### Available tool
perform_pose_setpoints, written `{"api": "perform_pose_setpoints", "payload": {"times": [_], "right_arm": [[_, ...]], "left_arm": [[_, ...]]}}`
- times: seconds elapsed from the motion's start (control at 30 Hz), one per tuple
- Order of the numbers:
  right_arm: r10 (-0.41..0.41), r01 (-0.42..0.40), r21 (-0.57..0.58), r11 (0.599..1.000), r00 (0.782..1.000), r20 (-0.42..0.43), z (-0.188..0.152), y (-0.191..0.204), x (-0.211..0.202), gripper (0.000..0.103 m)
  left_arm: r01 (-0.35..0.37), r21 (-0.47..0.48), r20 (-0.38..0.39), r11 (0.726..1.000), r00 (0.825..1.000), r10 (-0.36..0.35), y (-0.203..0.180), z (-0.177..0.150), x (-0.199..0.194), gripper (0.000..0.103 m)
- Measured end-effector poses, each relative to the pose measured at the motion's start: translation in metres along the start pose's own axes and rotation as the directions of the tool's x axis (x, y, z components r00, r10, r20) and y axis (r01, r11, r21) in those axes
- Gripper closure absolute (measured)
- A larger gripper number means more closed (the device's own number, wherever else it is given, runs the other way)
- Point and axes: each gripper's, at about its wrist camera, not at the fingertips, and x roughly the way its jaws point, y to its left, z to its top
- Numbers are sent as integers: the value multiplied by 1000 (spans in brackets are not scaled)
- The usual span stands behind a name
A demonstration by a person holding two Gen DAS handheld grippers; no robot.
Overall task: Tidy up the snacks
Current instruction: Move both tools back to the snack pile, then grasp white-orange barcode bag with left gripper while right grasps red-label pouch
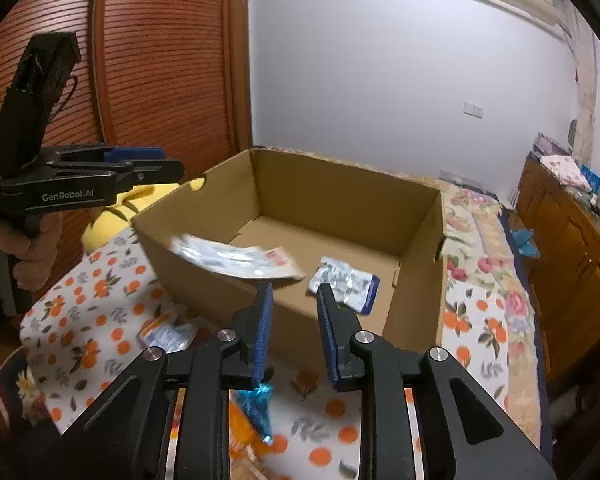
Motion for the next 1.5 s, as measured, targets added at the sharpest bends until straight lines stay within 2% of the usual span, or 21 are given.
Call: {"api": "perform_pose_setpoints", "payload": {"times": [0.23, 0.3, 0.37, 0.57, 0.87, 1.3, 1.5], "right_arm": [[3, -3, 28, 1000, 1000, -17, -37, 1, -27, 74], [-9, 10, 37, 999, 1000, -29, -48, 1, -33, 71], [-27, 29, 44, 999, 999, -43, -62, 0, -39, 68], [-63, 69, 69, 995, 994, -91, -96, -9, -48, 64], [-61, 78, 91, 993, 982, -177, -138, -23, -42, 58], [-16, 45, 124, 991, 973, -229, -166, -20, -32, 57], [-13, 47, 145, 988, 974, -228, -173, -21, -35, 51]], "left_arm": [[59, -3, 22, 998, 998, -59, -14, -28, -22, 44], [77, -5, 14, 997, 997, -77, -19, -37, -24, 35], [93, -8, 14, 996, 996, -93, -24, -47, -26, 31], [130, -45, -43, 990, 990, -132, -38, -89, -16, 31], [126, -20, -118, 992, 985, -127, -71, -138, -7, 31], [177, 1, -184, 984, 967, -174, -108, -159, -3, 31], [168, 9, -213, 986, 964, -162, -111, -169, 2, 31]]}}
